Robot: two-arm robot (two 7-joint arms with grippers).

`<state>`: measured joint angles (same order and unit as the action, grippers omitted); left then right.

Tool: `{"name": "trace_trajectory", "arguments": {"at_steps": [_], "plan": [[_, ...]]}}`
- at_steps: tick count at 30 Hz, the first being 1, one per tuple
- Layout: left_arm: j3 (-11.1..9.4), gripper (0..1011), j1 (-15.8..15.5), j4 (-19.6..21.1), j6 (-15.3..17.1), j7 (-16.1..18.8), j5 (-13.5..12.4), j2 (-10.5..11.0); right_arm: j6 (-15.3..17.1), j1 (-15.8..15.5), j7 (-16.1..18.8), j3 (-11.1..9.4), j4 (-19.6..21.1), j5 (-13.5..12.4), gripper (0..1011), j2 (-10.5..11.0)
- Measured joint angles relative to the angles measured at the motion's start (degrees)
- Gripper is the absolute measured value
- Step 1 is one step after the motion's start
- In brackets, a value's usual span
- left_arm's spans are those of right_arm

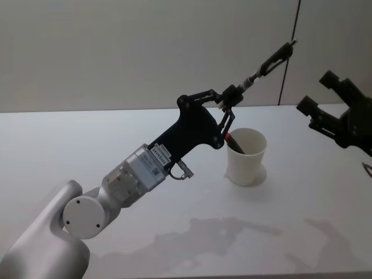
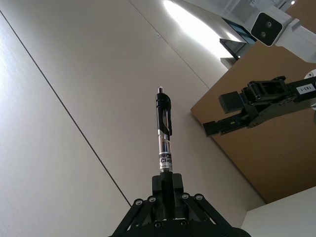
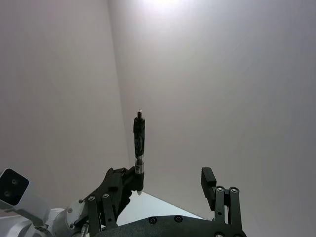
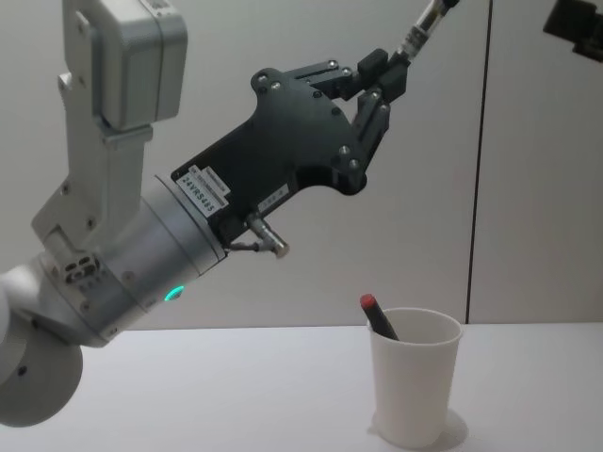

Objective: Place the pen into the pen holder.

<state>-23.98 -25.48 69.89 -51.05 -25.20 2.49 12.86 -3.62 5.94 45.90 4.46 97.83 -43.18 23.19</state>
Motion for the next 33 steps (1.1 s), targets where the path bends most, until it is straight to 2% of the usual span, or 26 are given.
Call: {"name": "trace_trajectory", "arguments": {"at_steps": [22,33], "plan": [[0.00,125,0.00,0.00,0.00,0.00,0.00,0.00,2.26,1.27,-4.13,2.19,2.38,-0.19,1001,-1.55],[0.00,126,0.00,0.00,0.00,0.00,0.00,0.00,3.38,2.05,-8.05,3.62,3.86,1.34,1001,-2.91]]}}
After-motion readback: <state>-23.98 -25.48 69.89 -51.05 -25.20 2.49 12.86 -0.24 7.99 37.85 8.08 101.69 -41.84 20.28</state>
